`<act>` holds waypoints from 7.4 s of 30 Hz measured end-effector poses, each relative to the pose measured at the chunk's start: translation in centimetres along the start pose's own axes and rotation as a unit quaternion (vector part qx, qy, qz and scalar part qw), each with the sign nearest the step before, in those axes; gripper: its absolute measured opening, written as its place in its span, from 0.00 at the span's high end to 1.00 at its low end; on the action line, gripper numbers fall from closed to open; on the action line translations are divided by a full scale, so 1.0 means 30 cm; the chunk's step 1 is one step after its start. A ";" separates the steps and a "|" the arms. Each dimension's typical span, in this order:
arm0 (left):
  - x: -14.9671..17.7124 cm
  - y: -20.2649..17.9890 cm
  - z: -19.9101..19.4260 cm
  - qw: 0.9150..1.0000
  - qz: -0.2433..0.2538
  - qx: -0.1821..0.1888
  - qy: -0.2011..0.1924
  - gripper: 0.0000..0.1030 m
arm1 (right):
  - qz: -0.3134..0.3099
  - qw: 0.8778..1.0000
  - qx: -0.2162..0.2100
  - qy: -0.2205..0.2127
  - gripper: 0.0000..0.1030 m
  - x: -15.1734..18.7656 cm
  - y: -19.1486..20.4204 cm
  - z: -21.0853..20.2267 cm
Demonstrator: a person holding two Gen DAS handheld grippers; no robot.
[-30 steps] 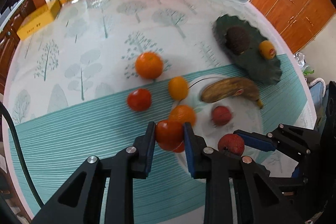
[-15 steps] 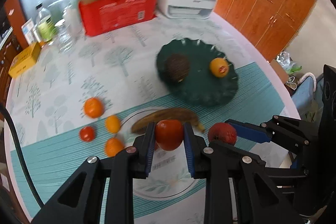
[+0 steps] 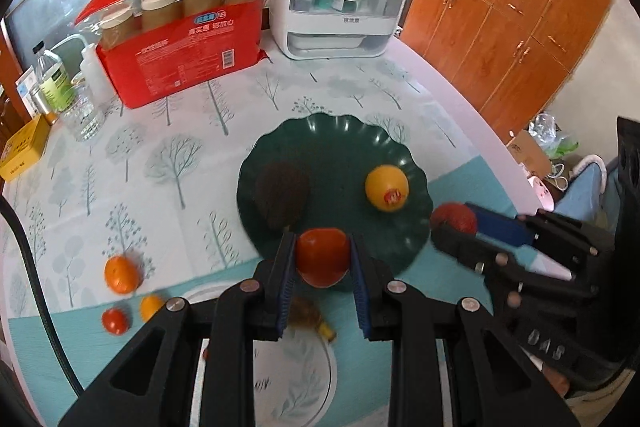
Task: Organize fruits
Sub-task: 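Carry tomato and lychee to the green plate and release both, then grasp a cherry tomato with the left tool while the right tool grasps a lychee, then carry tomato and lychee over the green plate and open both tools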
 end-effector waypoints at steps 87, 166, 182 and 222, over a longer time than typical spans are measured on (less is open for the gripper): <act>0.123 0.399 -0.218 0.987 -0.117 -0.096 -0.050 0.20 | -0.026 1.000 -0.002 -0.007 0.58 -0.041 0.181 0.084; 0.634 0.601 0.096 0.988 -0.111 -0.091 0.052 0.75 | -0.104 0.990 -0.055 0.080 0.68 0.375 0.574 0.437; 0.452 0.377 -0.095 0.994 -0.077 -0.079 -0.011 0.75 | -0.090 0.994 -0.053 0.021 0.68 0.287 0.485 0.152; -0.137 0.047 0.058 0.998 -0.019 -0.053 -0.016 0.75 | 0.030 0.997 0.066 -0.016 0.68 -0.085 -0.052 0.065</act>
Point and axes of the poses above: each gripper's, at about its wrist camera, not at the fingertips, and z roughly the way its jaws point, y to its left, x to its underside, the point moved 7 cm from there along z, roughly the way its jaws point, and after that the axes turned 7 degrees about -x, right-handed, at the moved point
